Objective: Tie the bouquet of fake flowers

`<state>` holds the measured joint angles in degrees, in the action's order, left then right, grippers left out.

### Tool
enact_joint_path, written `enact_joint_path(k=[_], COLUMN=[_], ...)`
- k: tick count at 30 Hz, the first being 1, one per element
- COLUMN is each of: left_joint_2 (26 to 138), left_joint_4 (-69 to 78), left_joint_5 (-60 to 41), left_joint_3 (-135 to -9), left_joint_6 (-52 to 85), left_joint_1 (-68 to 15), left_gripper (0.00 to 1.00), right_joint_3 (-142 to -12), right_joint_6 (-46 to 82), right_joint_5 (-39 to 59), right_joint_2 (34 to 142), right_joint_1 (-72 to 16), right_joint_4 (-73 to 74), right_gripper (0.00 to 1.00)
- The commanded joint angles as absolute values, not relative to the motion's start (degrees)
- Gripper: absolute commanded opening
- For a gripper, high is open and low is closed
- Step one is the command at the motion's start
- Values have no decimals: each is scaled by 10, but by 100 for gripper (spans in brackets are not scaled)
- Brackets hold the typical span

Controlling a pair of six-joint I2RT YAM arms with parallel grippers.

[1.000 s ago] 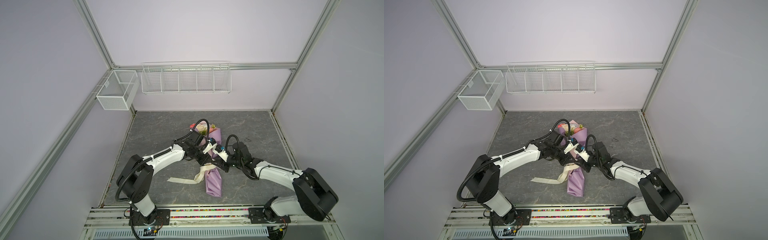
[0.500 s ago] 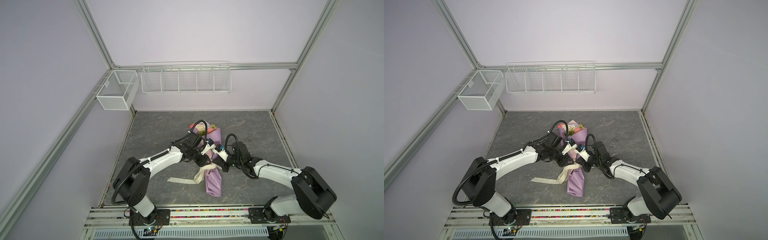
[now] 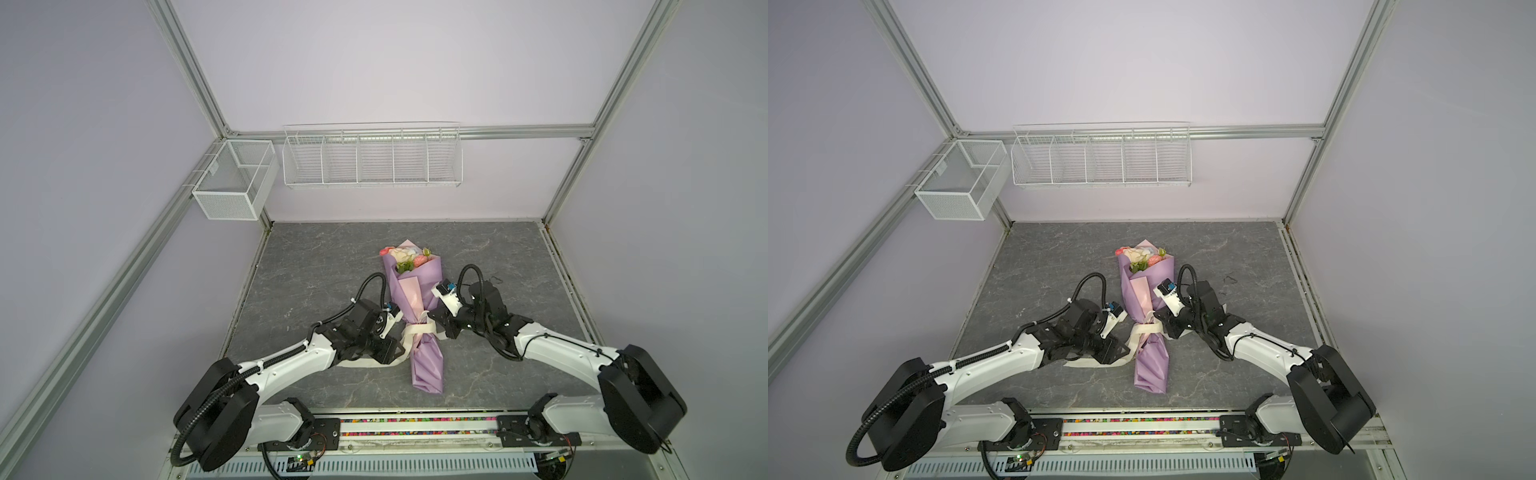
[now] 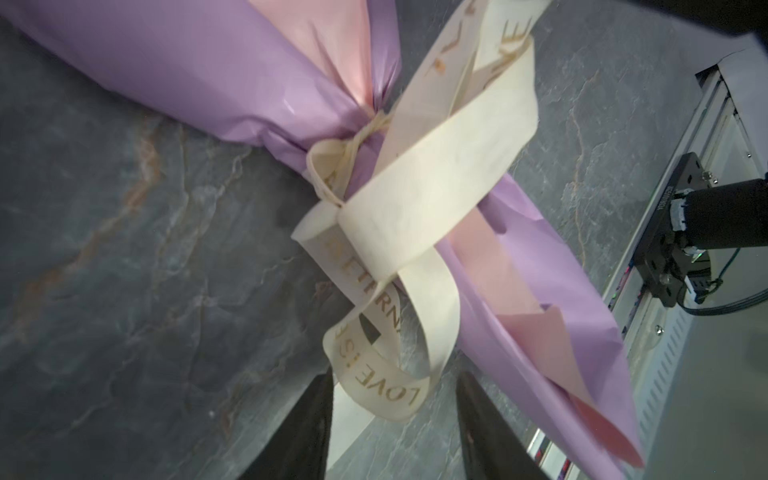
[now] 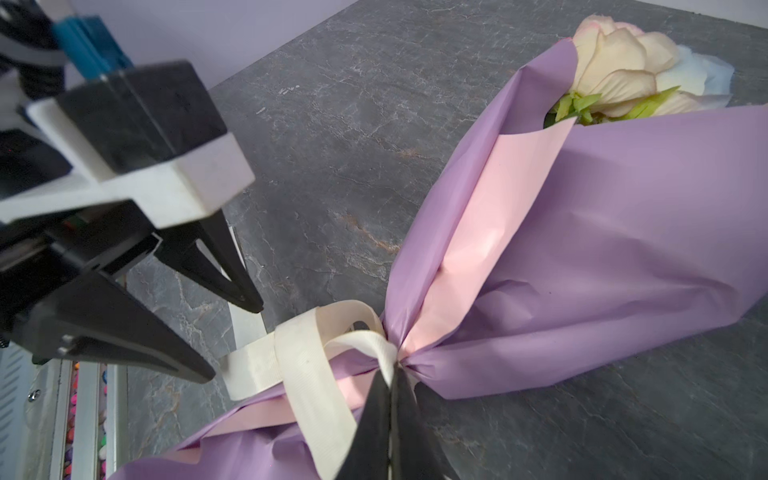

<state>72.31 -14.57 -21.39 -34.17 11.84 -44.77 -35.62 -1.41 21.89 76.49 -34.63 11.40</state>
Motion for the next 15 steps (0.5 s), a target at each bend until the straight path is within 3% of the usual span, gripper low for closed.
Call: enact_joint_path(k=[1,6,9,15], left_joint_2=[712,758,788,795], left_joint_4=[-87,-106,-114,-111], left_joint_5=[-204,-215,-231,-242], left_joint_3=[-343,-367,-388,-383], left_joint_6=[157,134,122,124], left_joint_1=[-458,-459,-463,-464], left_gripper=[51,51,45,19], right_joint_3=[-346,-346,-346,-353], right_joint_6=[-6,0,3,22], right_joint_5=[216,214,209,175], right_joint_2=[752,750,751,752], right_joint_1=[-347,-347,-347,-347], right_joint_4=[111,113,111,91], right_gripper=[6,6,6,6])
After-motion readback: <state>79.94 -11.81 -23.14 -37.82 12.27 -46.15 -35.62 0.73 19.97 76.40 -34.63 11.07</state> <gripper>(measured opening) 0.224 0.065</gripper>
